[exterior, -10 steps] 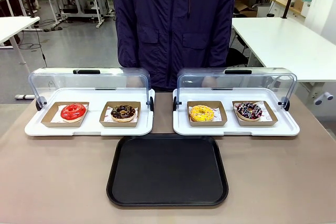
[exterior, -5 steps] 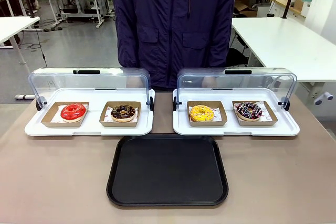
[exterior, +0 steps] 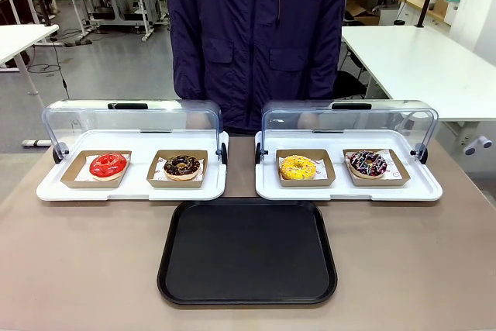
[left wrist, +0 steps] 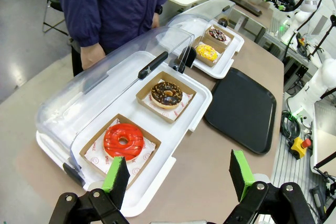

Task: Move the fourth donut from the left to the tray.
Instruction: Pick up the Paper togo box containing the Donut indicated by the person and place it on the Handle tray.

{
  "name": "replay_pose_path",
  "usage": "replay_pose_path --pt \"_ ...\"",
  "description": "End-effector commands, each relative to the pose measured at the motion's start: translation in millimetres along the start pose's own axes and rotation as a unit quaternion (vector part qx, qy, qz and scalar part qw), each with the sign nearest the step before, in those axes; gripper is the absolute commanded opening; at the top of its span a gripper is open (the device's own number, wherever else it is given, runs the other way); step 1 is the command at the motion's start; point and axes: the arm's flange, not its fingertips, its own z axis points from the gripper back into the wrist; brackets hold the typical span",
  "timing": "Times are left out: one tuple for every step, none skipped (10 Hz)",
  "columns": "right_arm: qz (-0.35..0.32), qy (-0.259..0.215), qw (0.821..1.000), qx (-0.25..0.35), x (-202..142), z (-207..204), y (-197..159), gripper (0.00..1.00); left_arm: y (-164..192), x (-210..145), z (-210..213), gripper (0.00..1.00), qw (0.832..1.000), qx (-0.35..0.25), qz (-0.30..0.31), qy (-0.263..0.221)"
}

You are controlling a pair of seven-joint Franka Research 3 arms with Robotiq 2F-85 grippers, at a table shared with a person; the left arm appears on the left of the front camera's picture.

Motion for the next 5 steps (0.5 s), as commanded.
replay_pose_path --pt "0.014 -0.010 1.000 -0.001 3.0 -0.3 -4.5 1.00 -0.4 -0.1 0.6 1.00 1.000 -0.003 -0.001 -0.005" --pt "0.014 -0.010 1.000 -0.001 3.0 -0.3 -4.5 1.00 -0.4 -0.1 0.6 1.00 1.000 -0.003 -0.001 -0.005" --pt "0.014 -0.010 1.000 -0.001 3.0 -0.3 -4.5 1.00 -0.4 -0.1 0.6 1.00 1.000 -0.003 -0.001 -0.005" --pt "0.014 -0.010 1.000 -0.001 3.0 -0.3 -4.5 1.00 -0.4 -0.1 0.6 1.00 1.000 -0.003 -0.001 -0.005" --pt "0.014 -0.010 1.000 -0.001 3.0 -0.3 -4.5 1.00 -0.4 -0.1 0.6 1.00 1.000 -0.003 -0.001 -0.005"
